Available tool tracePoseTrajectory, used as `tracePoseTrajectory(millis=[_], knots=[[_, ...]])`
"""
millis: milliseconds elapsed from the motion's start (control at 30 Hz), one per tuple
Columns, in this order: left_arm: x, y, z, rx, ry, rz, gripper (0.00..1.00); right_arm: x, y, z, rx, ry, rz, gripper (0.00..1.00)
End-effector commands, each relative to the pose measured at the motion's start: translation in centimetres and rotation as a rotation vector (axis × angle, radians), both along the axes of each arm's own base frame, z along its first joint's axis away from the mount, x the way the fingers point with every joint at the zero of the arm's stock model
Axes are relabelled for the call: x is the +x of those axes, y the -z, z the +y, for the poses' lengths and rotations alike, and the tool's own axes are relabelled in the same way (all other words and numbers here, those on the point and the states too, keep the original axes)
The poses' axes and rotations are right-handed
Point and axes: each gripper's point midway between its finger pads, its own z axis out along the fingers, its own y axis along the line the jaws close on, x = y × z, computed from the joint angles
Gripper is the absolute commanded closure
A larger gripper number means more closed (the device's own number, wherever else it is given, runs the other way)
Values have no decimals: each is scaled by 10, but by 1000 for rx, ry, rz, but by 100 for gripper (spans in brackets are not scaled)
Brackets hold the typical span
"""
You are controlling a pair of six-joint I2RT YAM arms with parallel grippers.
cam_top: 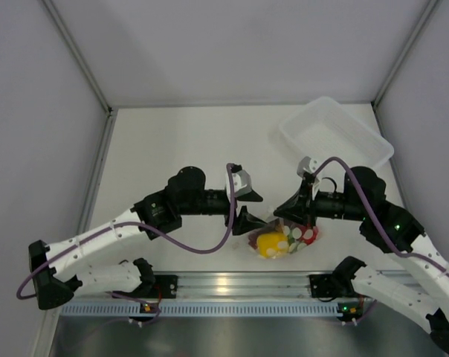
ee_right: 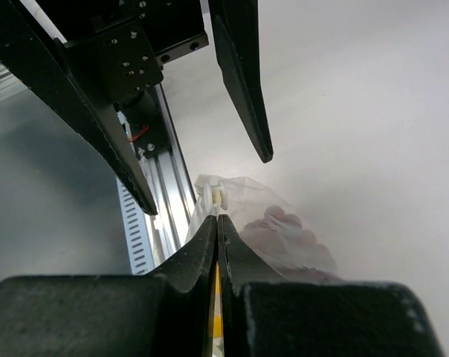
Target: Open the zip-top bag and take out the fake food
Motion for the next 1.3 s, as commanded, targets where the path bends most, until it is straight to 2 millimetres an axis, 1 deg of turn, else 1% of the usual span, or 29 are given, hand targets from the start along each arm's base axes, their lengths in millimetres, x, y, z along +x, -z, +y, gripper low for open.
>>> tracePoseTrajectory(millis=[0,33,67,100,133,167,200,267,333,367,400,433,467,500,567,633,667,700,767,800,867,900,933,1067,1167,1267], knots=[[8,-36,-9,-152,-4,-93,25,2,-19,-2,12,10,-90,100],[7,-35,-11,-150,2,-91,26,0,-17,-1,11,0,-88,100],[5,-38,-13,-159,22,-94,27,-1,-18,-1,19,-6,-93,100],[6,-33,-17,-148,31,-87,29,0,-16,-1,10,-18,-125,100],[6,-34,-19,-149,41,-87,30,0,-15,-1,8,-17,-127,100],[6,-39,-20,-160,51,-89,32,-1,-15,-2,11,-19,-134,100],[6,-36,-24,-151,72,-78,35,-2,-16,-2,15,-21,-141,100],[8,-38,-26,-153,73,-66,38,-3,-18,-3,33,-18,-161,100],[8,-38,-29,-150,96,-48,44,-4,-19,-5,42,-18,-171,100],[8,-40,-29,-153,106,-41,47,-4,-19,-5,44,-17,-173,100],[10,-40,-29,-152,110,-34,55,-5,-20,-5,47,-16,-177,100],[6,-41,-28,-156,135,-24,59,-4,-20,-6,46,-15,-179,100],[6,-43,-26,-163,137,-23,62,-5,-20,-6,48,-11,-181,100],[5,-44,-26,-168,143,-23,68,-4,-20,-6,48,-10,-183,100],[3,-47,-24,-187,157,-16,68,-4,-19,-6,48,-11,-181,100],[-1,-50,-24,-197,179,-2,66,-4,-18,-6,45,-10,-181,100],[-2,-49,-25,-194,186,3,64,-3,-18,-6,43,-9,-180,100],[-2,-50,-25,-195,189,8,59,-4,-19,-6,45,-12,-181,100],[-6,-52,-26,-197,213,21,55,-3,-19,-6,45,-11,-183,100],[-7,-52,-27,-198,220,28,55,-4,-19,-6,47,-12,-184,100],[-10,-50,-28,-192,243,39,58,-4,-22,-6,54,-12,-192,100],[-9,-49,-29,-189,244,45,63,-5,-22,-6,55,-13,-193,100],[-10,-50,-29,-189,248,46,65,-5,-23,-7,58,-13,-197,100],[-10,-44,-33,-177,265,69,64,-7,-23,-7,59,-21,-200,100],[-11,-44,-35,-174,273,80,63,-6,-23,-7,59,-21,-206,100],[-11,-41,-35,-167,282,95,66,-7,-24,-8,63,-20,-213,100]])
